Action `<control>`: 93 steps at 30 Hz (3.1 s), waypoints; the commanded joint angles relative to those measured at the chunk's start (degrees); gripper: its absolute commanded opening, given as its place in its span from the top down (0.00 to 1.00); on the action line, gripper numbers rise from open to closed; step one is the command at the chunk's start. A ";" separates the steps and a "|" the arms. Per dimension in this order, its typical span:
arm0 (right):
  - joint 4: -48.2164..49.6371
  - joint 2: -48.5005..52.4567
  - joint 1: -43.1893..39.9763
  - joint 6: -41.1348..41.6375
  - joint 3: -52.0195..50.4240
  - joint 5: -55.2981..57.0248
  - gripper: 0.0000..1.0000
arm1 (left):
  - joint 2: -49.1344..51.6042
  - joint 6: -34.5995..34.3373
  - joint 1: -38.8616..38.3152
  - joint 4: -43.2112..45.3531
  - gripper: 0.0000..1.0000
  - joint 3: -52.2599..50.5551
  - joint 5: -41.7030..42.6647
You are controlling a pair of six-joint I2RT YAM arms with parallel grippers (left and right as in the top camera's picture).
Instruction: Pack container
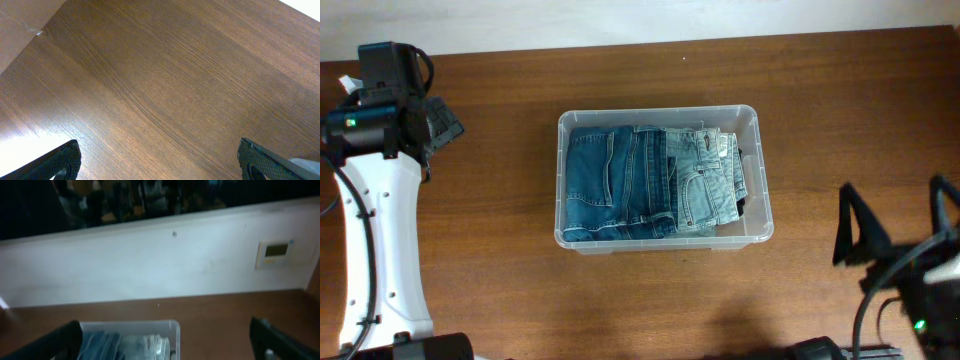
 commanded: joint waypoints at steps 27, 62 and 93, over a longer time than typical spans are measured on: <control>58.58 -32.70 -1.53 1.60 -74.79 1.75 0.02 | -0.76 -0.13 0.11 -0.02 0.01 0.57 -0.46; 44.48 -32.96 -4.04 -2.36 -77.35 1.73 0.02 | -0.76 -0.13 0.11 -0.02 0.01 0.57 -0.46; 44.48 -32.94 -4.04 -2.36 -77.35 1.75 0.02 | -3.54 -0.13 -0.46 -0.02 0.01 -1.97 -0.44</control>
